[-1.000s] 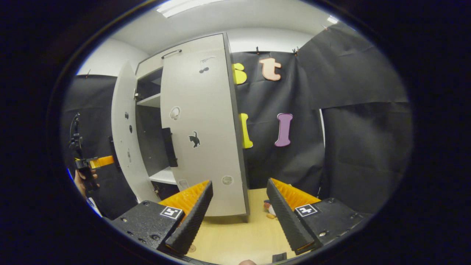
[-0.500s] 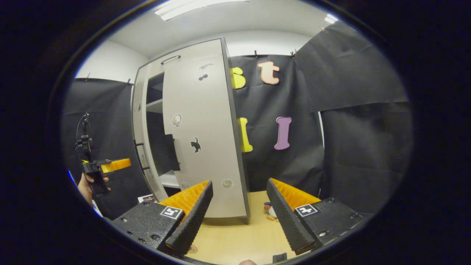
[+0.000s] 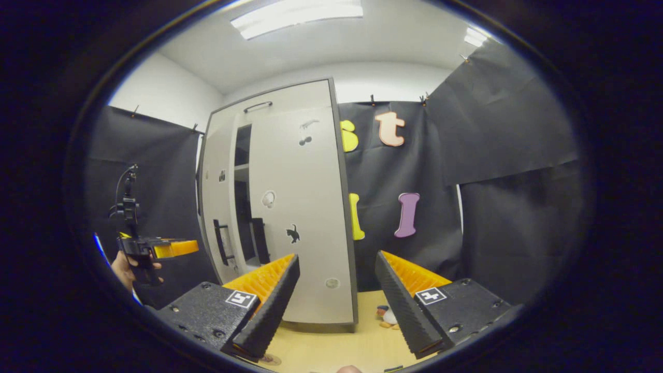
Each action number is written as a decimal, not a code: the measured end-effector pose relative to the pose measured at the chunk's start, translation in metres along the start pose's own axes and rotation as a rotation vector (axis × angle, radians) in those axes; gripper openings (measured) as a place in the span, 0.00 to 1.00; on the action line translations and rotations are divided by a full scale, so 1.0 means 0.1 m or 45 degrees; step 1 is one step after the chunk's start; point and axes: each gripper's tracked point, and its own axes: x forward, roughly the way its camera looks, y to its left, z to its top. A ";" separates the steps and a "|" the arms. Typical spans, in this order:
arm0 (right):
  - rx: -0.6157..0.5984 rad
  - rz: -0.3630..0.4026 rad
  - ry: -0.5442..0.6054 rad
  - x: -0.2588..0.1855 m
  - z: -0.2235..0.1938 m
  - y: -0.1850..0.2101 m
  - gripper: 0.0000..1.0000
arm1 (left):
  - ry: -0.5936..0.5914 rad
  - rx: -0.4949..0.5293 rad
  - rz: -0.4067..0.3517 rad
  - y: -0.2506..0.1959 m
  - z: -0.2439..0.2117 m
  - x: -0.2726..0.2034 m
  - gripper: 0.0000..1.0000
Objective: Grasp the bottle in the cabinet with the left hand and place it on the coaster, then close the right door with the right hand and the left door with the left hand.
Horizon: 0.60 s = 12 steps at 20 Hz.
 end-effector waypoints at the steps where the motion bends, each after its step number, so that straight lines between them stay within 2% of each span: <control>1: -0.014 0.005 -0.019 0.01 0.06 0.04 0.96 | -0.016 -0.002 0.011 -0.01 0.07 -0.04 0.99; 3: -0.043 0.016 -0.049 0.05 0.15 0.13 0.96 | -0.051 0.032 0.038 -0.01 0.18 -0.14 0.96; 4: -0.056 0.010 -0.056 0.07 0.18 0.14 0.97 | -0.080 0.077 0.067 0.01 0.25 -0.18 1.00; 5: -0.063 0.013 -0.071 0.08 0.22 0.17 0.97 | -0.115 0.121 0.111 0.05 0.32 -0.24 0.98; 6: -0.062 0.012 -0.095 0.08 0.28 0.20 0.92 | -0.129 0.141 0.122 0.03 0.35 -0.27 0.96; 7: -0.060 0.007 -0.121 0.08 0.34 0.22 0.92 | -0.123 0.143 0.112 -0.03 0.32 -0.30 1.00; 8: -0.061 0.006 -0.141 0.08 0.39 0.24 0.97 | -0.133 0.147 0.108 -0.08 0.35 -0.34 1.00; 10: -0.064 0.007 -0.158 0.10 0.46 0.28 0.97 | -0.162 0.166 0.143 -0.06 0.51 -0.44 0.97; 11: -0.061 0.008 -0.168 0.10 0.51 0.29 0.92 | -0.182 0.170 0.155 -0.04 0.58 -0.50 0.96; 12: -0.059 0.008 -0.181 0.10 0.57 0.30 0.97 | -0.199 0.168 0.163 -0.04 0.67 -0.54 0.97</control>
